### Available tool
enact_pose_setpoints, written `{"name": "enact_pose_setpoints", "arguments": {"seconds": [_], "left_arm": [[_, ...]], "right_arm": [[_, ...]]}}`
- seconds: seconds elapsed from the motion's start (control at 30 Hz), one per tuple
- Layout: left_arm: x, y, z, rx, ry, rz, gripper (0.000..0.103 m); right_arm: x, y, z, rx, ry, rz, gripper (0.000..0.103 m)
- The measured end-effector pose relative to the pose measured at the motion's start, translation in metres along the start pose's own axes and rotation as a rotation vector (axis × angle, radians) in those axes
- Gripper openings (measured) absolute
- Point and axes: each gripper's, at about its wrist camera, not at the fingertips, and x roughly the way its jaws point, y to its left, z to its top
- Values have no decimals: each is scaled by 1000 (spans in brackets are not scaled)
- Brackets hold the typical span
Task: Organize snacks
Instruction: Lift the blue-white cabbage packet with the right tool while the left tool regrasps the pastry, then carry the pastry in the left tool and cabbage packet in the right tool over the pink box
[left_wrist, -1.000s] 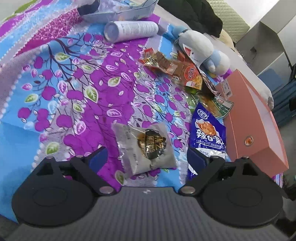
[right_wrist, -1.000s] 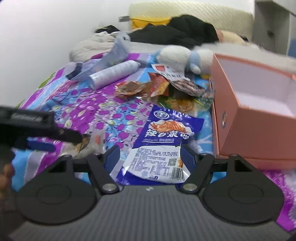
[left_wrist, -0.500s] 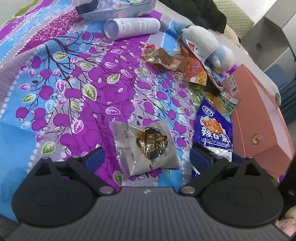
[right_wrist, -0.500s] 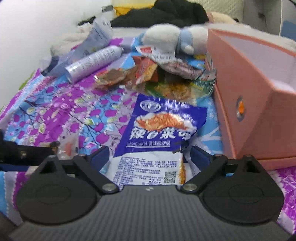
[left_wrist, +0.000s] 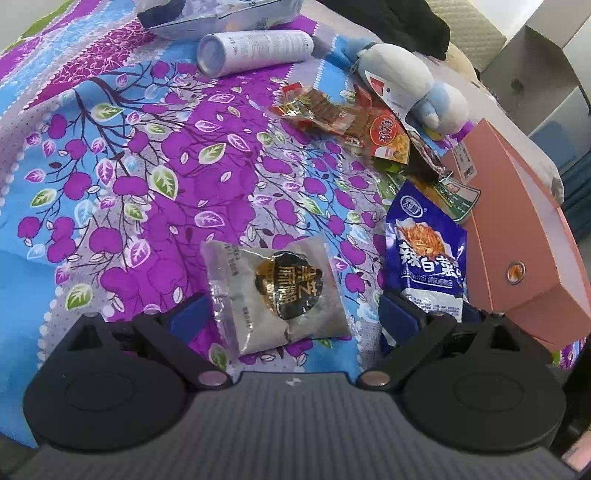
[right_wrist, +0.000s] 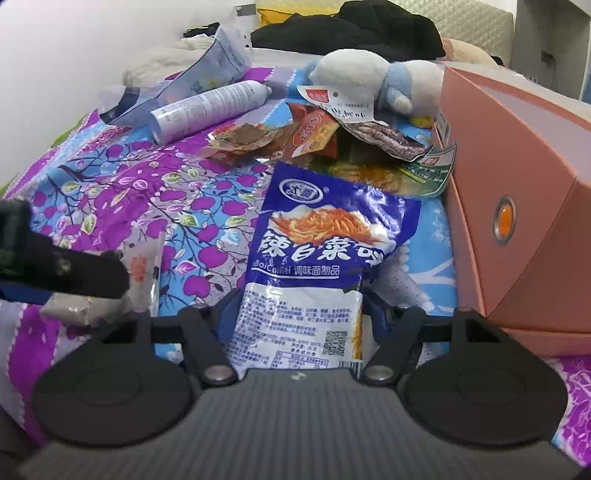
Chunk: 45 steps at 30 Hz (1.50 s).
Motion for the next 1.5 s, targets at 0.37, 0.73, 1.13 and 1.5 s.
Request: {"name": "enact_pose_setpoints", "arguments": {"seconds": [0.37, 0.73, 1.13, 1.5], "left_arm": [[12, -9, 0, 47, -30, 61, 98], [21, -23, -3, 175, -56, 163, 80], [-2, -25, 4, 155, -70, 100, 74], [-44, -53, 16, 209, -124, -4, 74]], "right_arm": [[-19, -6, 0, 9, 8, 5, 61], [-26, -4, -5, -3, 27, 17, 61], [-50, -13, 11, 39, -21, 40, 61], [-93, -27, 25, 92, -104, 23, 61]]}}
